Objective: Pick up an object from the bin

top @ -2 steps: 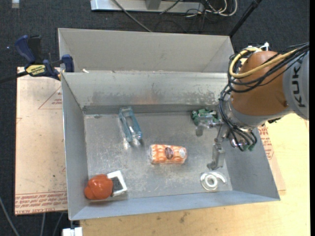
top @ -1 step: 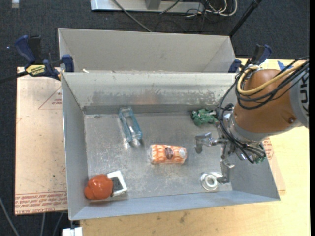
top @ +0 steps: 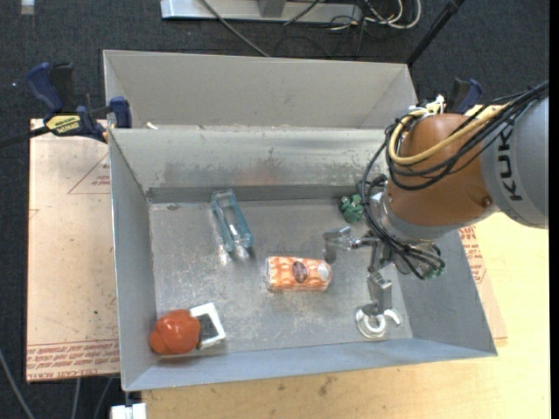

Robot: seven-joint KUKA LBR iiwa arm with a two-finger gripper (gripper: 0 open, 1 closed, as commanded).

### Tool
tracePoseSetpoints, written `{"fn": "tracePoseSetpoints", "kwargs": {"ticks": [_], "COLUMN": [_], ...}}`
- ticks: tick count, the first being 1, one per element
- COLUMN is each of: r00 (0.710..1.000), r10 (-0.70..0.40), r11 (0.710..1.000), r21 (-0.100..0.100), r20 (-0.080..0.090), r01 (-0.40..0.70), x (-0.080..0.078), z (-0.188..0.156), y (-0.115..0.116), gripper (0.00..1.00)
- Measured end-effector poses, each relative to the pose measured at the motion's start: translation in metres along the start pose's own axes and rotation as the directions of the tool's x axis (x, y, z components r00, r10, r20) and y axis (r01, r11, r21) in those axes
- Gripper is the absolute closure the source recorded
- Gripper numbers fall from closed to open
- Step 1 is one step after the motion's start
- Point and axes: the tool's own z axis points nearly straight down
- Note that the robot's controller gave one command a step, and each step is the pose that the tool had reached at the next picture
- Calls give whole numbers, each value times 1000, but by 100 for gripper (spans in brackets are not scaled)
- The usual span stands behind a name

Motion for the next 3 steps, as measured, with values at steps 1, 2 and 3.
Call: {"fn": "tracePoseSetpoints", "kwargs": {"ticks": [1, 2, 3], "r00": [968, 998, 998], "r10": [251, 57, 57], "r11": [968, 998, 998], "r21": [0, -1, -1], "r20": [0, -1, -1], "r01": [-251, -57, -57], "x": [-26, -28, -28], "z": [39, 80, 80], "y": [19, 40, 40], "gripper": [0, 100, 100]}}
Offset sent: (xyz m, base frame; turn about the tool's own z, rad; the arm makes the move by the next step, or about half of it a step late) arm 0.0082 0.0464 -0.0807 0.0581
